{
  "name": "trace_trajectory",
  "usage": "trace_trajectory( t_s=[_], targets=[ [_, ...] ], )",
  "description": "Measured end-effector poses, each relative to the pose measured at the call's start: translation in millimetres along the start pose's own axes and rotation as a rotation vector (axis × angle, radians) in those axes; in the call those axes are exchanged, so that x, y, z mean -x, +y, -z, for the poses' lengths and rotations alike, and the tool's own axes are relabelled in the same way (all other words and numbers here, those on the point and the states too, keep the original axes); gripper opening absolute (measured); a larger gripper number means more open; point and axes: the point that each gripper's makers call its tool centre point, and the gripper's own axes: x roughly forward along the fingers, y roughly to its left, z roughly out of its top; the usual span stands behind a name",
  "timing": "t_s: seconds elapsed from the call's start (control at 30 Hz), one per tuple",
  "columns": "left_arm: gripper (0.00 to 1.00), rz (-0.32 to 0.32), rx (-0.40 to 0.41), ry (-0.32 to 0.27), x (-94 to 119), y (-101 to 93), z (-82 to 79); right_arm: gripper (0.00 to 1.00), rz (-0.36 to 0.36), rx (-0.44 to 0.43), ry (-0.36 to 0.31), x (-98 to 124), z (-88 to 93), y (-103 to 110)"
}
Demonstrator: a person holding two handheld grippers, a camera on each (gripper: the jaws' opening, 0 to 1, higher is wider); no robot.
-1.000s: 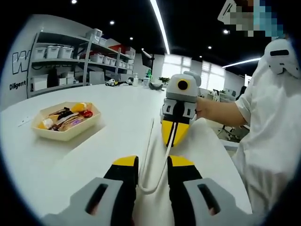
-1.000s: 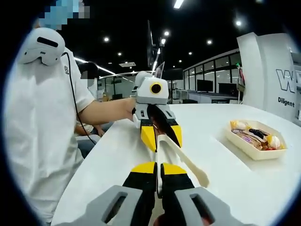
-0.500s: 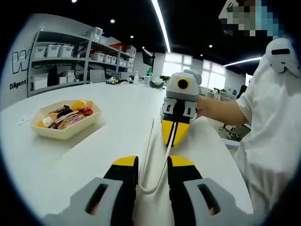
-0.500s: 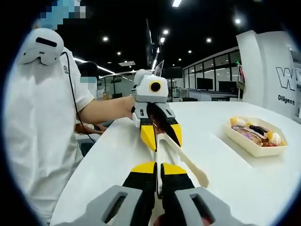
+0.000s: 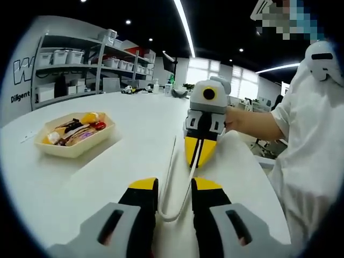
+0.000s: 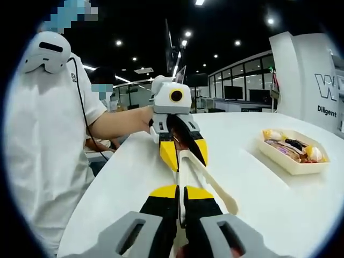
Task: Place the target food into the container with the food tongs after gripping and lifting it, then release it inside without dropping or visibly crushing the food.
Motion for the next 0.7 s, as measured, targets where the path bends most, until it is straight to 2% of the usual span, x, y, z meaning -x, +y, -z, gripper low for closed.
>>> trace_trajectory(
  t_s=[0.7],
  targets=[
    [0.24, -0.004, -0.006, 0.019, -1.9, 0.1, 2.6, 0.00, 0.001, -0.008, 0.018, -0.5, 4.6, 0.0]
  ],
)
